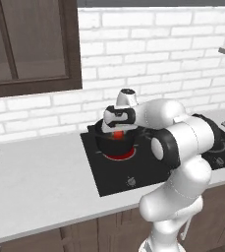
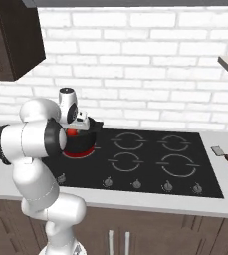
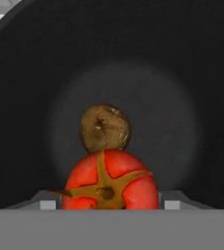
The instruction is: Put the mushroom and tomato in the pot. Retrieve the spatula and lightly stir the vegetables in the pot.
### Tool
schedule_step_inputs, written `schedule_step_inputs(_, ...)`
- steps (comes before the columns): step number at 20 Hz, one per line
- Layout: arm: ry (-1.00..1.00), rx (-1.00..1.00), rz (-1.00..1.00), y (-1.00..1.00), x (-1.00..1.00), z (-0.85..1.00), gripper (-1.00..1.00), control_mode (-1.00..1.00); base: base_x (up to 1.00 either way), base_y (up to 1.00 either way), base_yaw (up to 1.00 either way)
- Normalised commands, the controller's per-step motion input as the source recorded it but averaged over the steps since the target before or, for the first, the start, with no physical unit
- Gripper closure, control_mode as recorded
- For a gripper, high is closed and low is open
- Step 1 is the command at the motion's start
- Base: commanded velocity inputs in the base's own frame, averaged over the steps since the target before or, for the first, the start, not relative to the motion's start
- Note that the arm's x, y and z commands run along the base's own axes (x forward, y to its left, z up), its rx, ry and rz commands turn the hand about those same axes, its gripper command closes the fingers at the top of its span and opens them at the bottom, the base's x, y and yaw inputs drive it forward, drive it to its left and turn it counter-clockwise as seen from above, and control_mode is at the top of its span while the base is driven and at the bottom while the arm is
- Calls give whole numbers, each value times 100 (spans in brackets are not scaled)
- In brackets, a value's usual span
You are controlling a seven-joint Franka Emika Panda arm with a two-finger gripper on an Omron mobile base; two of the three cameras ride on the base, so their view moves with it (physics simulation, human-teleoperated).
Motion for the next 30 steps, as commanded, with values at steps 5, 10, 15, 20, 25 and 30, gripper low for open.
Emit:
schedule_step_inputs(5,0,0,0,0,0,3,-100,-100,0,0,0)
schedule_step_inputs(10,-1,4,-2,0,-6,59,-100,-100,0,0,0)
schedule_step_inputs(15,-8,2,-4,-2,-51,100,-100,-100,0,0,0)
schedule_step_inputs(20,-20,0,-1,-15,-100,86,-100,-100,0,0,0)
schedule_step_inputs(25,-15,4,1,-30,-100,17,-100,-100,0,0,0)
schedule_step_inputs(30,-22,2,8,-12,-100,-6,-100,-100,0,0,0)
